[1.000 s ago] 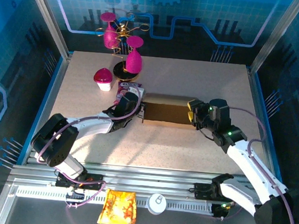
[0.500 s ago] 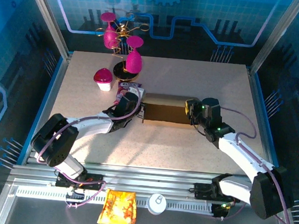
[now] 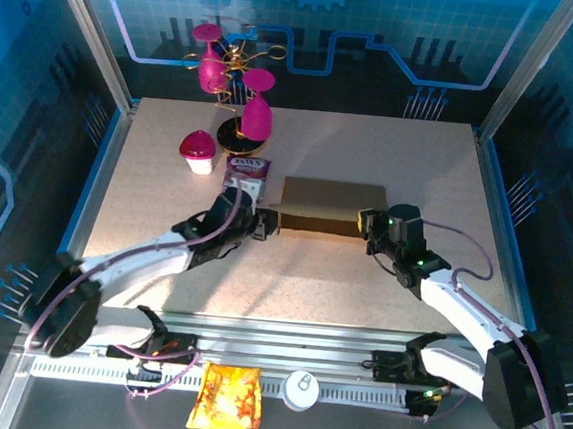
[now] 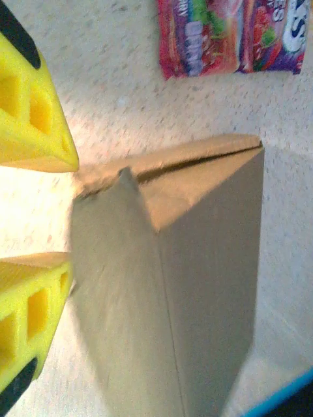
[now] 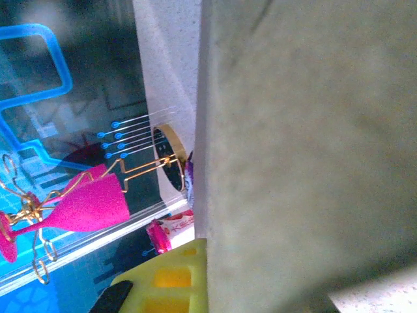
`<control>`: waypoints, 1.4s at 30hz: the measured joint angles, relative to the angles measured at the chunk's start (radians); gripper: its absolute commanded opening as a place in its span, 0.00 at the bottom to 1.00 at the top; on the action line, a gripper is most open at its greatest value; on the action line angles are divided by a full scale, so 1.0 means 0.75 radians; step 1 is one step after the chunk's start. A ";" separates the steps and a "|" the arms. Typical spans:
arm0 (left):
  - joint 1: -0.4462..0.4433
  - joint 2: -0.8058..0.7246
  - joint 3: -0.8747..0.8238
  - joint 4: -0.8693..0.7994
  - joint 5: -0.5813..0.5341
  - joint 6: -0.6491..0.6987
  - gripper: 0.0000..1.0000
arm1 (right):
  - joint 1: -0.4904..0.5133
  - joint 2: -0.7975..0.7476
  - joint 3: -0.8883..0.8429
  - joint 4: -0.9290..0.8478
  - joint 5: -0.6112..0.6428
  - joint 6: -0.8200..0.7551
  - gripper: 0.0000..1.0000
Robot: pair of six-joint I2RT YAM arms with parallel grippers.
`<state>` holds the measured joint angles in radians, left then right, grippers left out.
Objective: Fold the paper box
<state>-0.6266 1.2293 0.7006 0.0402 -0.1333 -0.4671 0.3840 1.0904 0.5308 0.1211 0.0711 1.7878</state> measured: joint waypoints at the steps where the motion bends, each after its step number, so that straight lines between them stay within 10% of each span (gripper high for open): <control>1: -0.003 -0.072 -0.004 -0.035 0.012 -0.052 0.36 | 0.000 0.000 -0.006 0.000 -0.001 0.000 0.00; 7: 0.083 -0.283 0.004 -0.145 0.120 -0.377 0.35 | -0.001 0.000 -0.047 0.013 -0.015 -0.026 0.00; 14: 0.266 0.172 0.279 -0.281 0.445 -0.620 0.33 | -0.016 0.033 -0.122 0.021 -0.056 -0.078 0.00; 37: 0.264 0.726 0.542 -0.356 0.653 -0.550 0.34 | -0.138 0.219 -0.121 0.058 -0.238 -0.247 0.00; 42: 0.266 0.744 0.567 -0.387 0.638 -0.493 0.34 | -0.165 0.254 -0.083 0.027 -0.281 -0.279 0.20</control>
<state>-0.4271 1.7874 1.1255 -0.2501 0.3450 -0.8371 0.2604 1.2808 0.4683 0.1413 -0.1398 1.5784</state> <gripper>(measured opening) 0.338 0.095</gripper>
